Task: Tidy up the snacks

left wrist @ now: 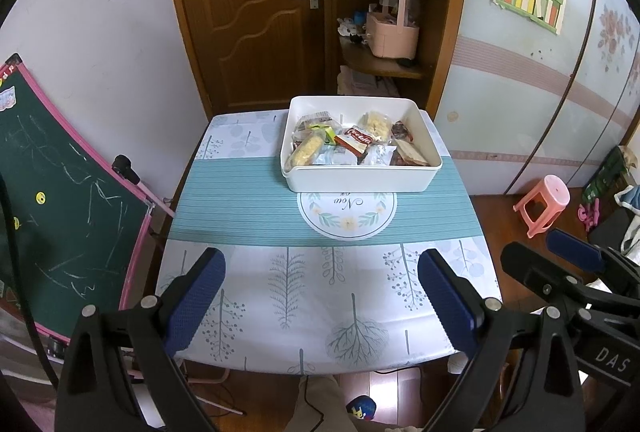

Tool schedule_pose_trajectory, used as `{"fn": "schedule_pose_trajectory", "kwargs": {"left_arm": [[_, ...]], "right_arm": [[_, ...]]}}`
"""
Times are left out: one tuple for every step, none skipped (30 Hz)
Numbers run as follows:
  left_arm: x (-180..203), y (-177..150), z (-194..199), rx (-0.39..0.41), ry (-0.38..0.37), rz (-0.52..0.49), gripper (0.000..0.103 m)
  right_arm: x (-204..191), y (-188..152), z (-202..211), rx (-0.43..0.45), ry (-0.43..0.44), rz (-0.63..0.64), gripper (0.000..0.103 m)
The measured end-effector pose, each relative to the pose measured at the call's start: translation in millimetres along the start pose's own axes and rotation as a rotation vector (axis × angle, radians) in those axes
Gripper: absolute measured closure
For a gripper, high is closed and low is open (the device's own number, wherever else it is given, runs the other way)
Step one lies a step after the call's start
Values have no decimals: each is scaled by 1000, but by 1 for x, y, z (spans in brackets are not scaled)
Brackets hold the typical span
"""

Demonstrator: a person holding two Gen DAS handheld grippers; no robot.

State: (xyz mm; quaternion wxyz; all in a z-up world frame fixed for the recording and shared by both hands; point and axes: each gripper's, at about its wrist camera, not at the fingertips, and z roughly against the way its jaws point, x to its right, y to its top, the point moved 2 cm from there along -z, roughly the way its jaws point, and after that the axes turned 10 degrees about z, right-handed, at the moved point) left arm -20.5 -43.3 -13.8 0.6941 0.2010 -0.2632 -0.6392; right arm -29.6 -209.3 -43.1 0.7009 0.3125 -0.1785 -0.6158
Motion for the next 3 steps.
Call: {"fn": "schedule_pose_trajectory", "kwargs": {"left_arm": [[0,0,0,0,0,1,6],[0,0,-1,-1,-1,0,6],[0,0,-1,-1,0,0,6]], "right_arm": [[0,1,-1,0,1,0,27],[0,0,0,0,1,-1,27],[0,0,-1,0,1,0,27]]}}
